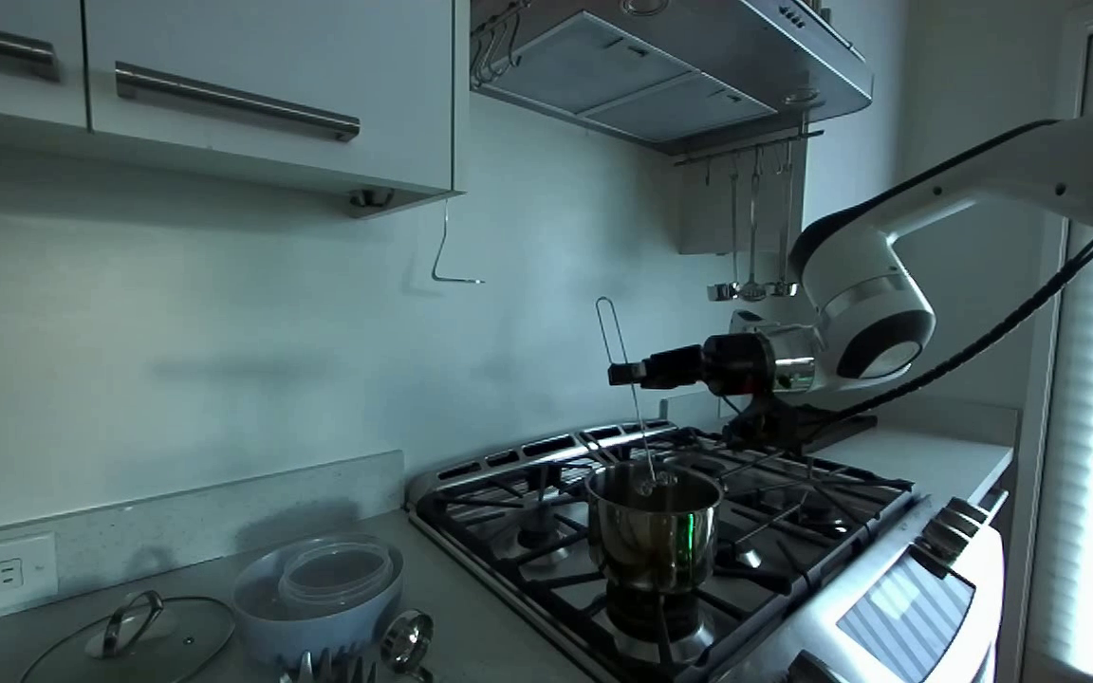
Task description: Put one metal object in the pot
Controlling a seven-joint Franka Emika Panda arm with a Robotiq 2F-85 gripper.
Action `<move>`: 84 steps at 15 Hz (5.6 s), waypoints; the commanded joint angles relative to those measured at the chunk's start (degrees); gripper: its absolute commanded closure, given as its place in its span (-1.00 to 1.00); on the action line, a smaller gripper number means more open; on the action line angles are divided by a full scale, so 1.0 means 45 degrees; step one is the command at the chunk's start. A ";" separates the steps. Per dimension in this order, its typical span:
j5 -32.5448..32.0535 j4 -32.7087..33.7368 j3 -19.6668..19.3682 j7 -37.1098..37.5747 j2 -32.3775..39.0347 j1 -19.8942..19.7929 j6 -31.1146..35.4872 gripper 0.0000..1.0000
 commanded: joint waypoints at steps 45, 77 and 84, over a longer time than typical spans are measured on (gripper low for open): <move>0.3506 -0.1836 0.0192 -0.4999 0.0878 -0.0137 0.0307 0.95; -0.8141 -0.0339 -0.0400 0.6446 -0.1419 -0.0587 0.0085 -1.00; -1.2561 0.0769 -0.0720 0.8236 -0.1850 -0.0500 -0.0167 -1.00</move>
